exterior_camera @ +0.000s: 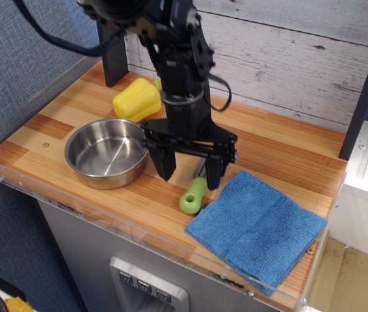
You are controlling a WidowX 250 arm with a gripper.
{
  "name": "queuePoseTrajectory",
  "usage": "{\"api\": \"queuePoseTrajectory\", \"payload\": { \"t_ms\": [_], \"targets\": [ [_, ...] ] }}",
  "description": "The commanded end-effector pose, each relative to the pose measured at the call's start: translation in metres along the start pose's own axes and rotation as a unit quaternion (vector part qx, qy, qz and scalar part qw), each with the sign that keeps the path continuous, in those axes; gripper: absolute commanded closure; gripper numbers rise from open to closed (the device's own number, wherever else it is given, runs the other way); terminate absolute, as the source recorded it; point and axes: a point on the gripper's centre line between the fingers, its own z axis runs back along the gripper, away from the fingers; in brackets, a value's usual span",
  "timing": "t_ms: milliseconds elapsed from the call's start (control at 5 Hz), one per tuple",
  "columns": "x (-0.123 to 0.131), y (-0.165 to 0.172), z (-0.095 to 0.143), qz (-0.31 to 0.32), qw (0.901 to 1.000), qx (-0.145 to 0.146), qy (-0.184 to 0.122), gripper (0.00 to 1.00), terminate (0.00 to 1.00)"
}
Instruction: Move the spatula behind the blue cloth.
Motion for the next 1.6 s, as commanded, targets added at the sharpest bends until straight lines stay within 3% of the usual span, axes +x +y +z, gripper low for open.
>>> {"api": "queuePoseTrajectory", "payload": {
  "t_ms": [0, 200, 400, 1000, 1400],
  "targets": [
    [0.005, -0.009, -0.01, -0.01, 0.9999, 0.011, 0.008, 0.0, 0.0],
    [0.003, -0.01, -0.012, -0.007, 0.9997, 0.022, 0.008, 0.0, 0.0],
    [0.003, -0.01, -0.008, -0.006, 0.9998, 0.017, -0.001, 1.0, 0.0],
    [0.005, -0.013, 0.019, -0.009, 0.9988, -0.04, -0.028, 1.0, 0.0],
    [0.008, -0.017, 0.062, -0.004, 0.9971, -0.044, -0.062, 1.0, 0.0]
  ]
}}
